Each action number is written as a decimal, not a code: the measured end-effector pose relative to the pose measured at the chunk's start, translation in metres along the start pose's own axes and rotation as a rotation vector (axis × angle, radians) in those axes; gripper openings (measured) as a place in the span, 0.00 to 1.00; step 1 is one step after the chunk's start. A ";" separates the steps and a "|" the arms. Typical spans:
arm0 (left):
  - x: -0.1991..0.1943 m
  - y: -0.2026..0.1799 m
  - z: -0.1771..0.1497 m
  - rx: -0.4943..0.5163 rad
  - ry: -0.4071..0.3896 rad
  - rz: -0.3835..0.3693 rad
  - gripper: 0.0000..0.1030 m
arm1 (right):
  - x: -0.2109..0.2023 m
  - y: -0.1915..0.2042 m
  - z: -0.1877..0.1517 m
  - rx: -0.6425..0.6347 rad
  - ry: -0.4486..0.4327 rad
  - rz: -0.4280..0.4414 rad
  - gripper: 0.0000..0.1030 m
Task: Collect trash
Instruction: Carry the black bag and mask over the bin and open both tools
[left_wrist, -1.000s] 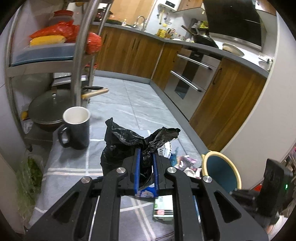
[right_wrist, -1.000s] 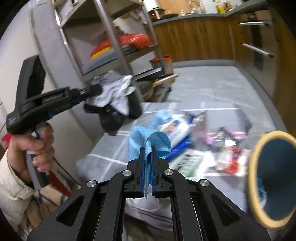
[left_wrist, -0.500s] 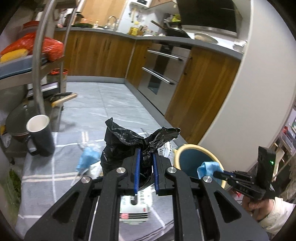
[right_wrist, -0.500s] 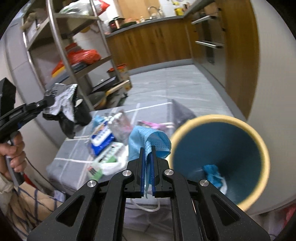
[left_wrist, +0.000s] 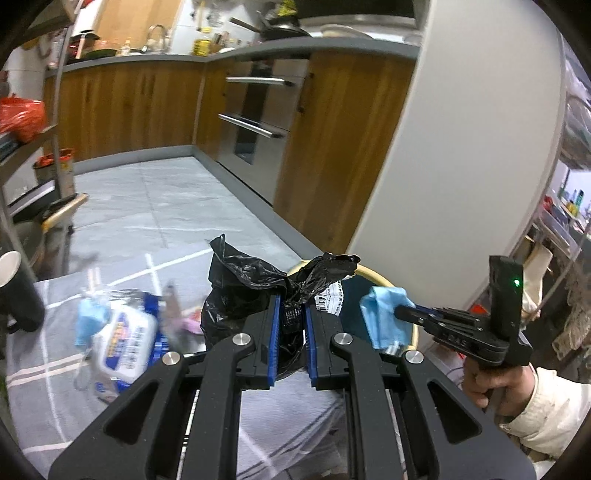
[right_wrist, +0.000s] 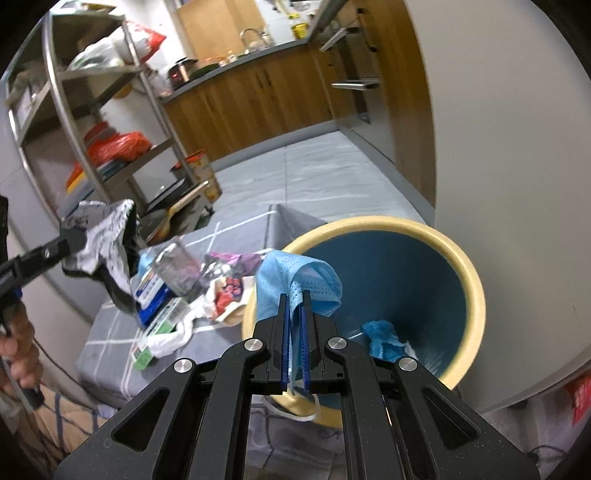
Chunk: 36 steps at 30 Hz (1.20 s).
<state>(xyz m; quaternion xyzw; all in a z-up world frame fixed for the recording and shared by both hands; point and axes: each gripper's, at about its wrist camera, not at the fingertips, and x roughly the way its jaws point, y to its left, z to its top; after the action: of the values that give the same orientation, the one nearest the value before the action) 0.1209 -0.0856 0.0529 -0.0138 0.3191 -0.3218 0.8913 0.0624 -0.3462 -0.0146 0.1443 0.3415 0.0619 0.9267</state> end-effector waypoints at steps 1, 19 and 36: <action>0.005 -0.004 -0.001 0.004 0.007 -0.011 0.11 | 0.000 -0.004 0.000 0.010 -0.002 -0.005 0.06; 0.118 -0.059 -0.014 -0.051 0.114 -0.157 0.11 | 0.013 -0.047 -0.015 0.116 0.058 -0.124 0.07; 0.140 -0.044 -0.040 -0.072 0.163 -0.163 0.57 | 0.034 -0.050 -0.019 0.115 0.125 -0.189 0.34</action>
<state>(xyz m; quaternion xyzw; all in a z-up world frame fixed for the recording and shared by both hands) 0.1550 -0.1947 -0.0470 -0.0453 0.3994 -0.3815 0.8324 0.0768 -0.3820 -0.0652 0.1603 0.4138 -0.0364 0.8954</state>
